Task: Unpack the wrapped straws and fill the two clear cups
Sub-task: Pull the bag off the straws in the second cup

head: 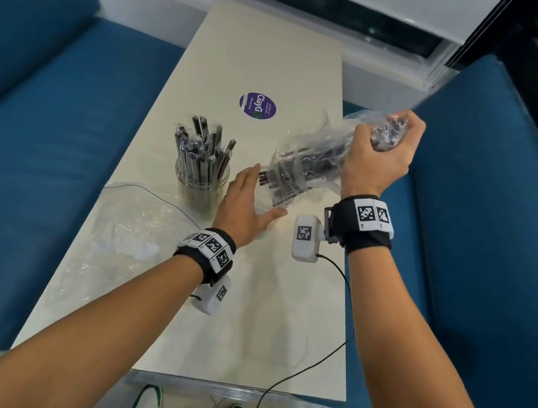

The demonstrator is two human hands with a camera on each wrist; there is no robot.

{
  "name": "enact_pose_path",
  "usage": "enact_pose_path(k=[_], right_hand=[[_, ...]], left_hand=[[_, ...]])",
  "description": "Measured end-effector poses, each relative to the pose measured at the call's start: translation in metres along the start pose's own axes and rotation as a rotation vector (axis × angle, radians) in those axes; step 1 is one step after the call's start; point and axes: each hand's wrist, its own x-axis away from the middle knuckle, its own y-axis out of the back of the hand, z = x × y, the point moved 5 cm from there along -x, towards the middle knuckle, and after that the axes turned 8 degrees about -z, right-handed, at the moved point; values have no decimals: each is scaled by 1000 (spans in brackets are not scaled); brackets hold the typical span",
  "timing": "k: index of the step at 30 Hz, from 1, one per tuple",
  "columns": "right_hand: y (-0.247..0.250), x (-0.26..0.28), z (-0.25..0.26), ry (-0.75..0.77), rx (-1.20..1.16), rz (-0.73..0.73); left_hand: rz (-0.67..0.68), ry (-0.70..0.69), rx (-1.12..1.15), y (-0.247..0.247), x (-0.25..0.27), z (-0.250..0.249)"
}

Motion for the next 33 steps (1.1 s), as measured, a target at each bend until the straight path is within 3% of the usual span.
enact_pose_path(k=[14,19,23,28,33], right_hand=[[-8,13,1,108,115,323],[-40,26,11,243,355,701],[-51,32,25,248,416,972],[-49,33,41,397,466,1009],[-46,32,46,467,484,936]], left_hand=[[-20,17,10,1,-2,3],[-43,52,71,0,3,1],[-38,124,91,-3,6,8],[-12,129,105,-1,7,6],[-34,93,120,1,8,5]])
